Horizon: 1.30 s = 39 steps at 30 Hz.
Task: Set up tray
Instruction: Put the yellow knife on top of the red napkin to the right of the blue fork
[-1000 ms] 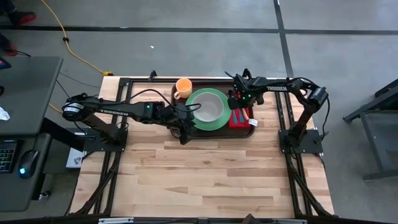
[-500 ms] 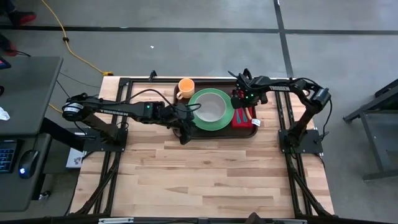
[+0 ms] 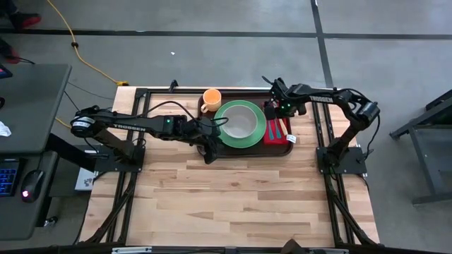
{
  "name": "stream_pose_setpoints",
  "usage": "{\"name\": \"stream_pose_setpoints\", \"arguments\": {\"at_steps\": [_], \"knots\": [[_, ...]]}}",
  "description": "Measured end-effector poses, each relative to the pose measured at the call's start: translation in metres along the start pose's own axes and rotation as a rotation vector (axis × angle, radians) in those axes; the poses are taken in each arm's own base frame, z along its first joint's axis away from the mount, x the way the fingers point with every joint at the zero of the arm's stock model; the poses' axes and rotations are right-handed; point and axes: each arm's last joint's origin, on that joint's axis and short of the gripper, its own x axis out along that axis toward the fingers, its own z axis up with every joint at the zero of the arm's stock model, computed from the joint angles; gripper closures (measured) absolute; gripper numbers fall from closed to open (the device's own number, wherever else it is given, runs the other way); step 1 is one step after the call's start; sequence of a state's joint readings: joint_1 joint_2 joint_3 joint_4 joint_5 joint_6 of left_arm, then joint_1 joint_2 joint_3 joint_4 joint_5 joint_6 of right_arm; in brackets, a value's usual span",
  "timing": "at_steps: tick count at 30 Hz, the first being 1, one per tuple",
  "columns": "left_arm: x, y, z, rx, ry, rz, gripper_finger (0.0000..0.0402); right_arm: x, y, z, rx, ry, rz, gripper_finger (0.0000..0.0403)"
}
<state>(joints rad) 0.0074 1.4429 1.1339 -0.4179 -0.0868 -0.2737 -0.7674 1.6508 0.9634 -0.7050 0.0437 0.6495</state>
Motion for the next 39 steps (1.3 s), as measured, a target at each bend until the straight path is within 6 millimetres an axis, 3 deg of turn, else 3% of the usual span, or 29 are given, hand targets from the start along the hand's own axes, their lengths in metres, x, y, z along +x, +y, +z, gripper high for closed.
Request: {"name": "stream_pose_setpoints", "arguments": {"at_steps": [11,39], "knots": [[0.000,0.000,0.001,-0.001,-0.006,-0.001,0.0256,-0.001,-0.006,-0.004,-0.001,0.045,-0.061,0.0329],[0.000,0.000,0.000,0.000,-0.002,-0.008,0.0257,-0.002,0.002,-0.013,-0.022,0.075,-0.052,0.0329]]}}
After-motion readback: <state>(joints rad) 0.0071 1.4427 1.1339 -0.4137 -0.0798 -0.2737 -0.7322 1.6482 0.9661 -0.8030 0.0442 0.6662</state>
